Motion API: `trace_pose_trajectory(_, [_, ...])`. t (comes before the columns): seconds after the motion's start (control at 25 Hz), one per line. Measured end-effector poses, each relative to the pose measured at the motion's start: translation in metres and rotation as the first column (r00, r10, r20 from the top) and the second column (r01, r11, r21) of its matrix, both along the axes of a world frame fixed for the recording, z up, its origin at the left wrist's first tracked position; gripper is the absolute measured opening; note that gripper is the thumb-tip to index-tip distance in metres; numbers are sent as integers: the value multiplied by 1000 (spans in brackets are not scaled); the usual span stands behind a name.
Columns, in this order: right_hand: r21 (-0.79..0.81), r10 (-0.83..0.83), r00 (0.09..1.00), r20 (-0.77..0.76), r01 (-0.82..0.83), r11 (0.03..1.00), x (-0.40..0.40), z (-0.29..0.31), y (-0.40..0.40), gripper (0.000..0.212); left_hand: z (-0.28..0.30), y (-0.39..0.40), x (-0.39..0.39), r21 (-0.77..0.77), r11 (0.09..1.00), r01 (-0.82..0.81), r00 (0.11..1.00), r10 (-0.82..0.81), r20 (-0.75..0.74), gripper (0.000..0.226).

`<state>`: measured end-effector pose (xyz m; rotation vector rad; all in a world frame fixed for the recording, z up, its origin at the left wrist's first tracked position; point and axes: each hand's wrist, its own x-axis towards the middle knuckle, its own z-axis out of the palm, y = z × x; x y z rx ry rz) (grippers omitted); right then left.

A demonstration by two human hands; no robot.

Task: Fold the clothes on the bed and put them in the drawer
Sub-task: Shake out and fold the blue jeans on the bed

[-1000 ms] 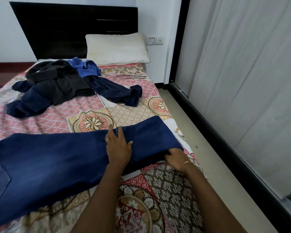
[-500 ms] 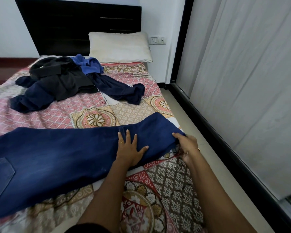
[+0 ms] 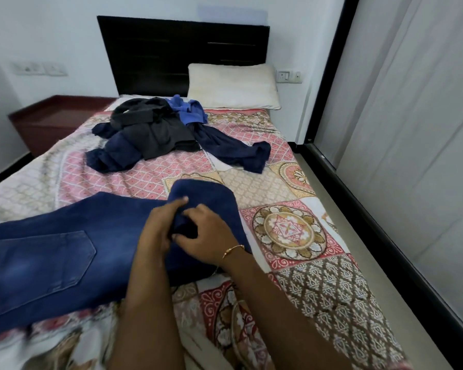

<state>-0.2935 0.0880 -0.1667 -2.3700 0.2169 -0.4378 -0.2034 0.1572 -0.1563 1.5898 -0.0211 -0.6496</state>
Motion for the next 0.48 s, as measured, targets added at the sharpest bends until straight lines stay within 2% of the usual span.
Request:
trace_pose_trajectory(0.04, [50,-21,999,-30,22,999,1,-6,3,36,-8,7,2,138,990,-35,998,26,63,17])
trace_pose_trajectory(0.08, [70,-118,993,0,118,991,1,-14,2,44,-19,12,7,257,965,-58,991,24,133,20])
trace_pose_trajectory(0.16, [-67,-322,946,33,324,944,4,-32,-8,62,-38,21,18,426,901,-82,974,-19,227,31])
trace_pose_trajectory(0.2, [-144,-351,935,-57,340,929,4,-41,-14,64,-44,24,22,472,876,-97,967,-29,253,34])
trace_pose_trajectory(0.28, [-227,-294,885,-361,223,948,4,-60,-22,58,-48,28,24,552,825,-120,956,-55,289,37])
trace_pose_trajectory(0.32, [-272,-273,859,-434,164,948,4,-67,-23,58,-49,27,22,595,792,-133,950,-69,304,42])
trace_pose_trajectory(0.4, [-365,-286,844,-453,117,924,3,-77,-22,60,-44,26,15,653,733,-191,927,-85,366,59])
trace_pose_trajectory(0.48, [-398,-302,829,-470,106,911,6,-79,-23,62,-41,19,12,614,733,-294,807,-154,570,69])
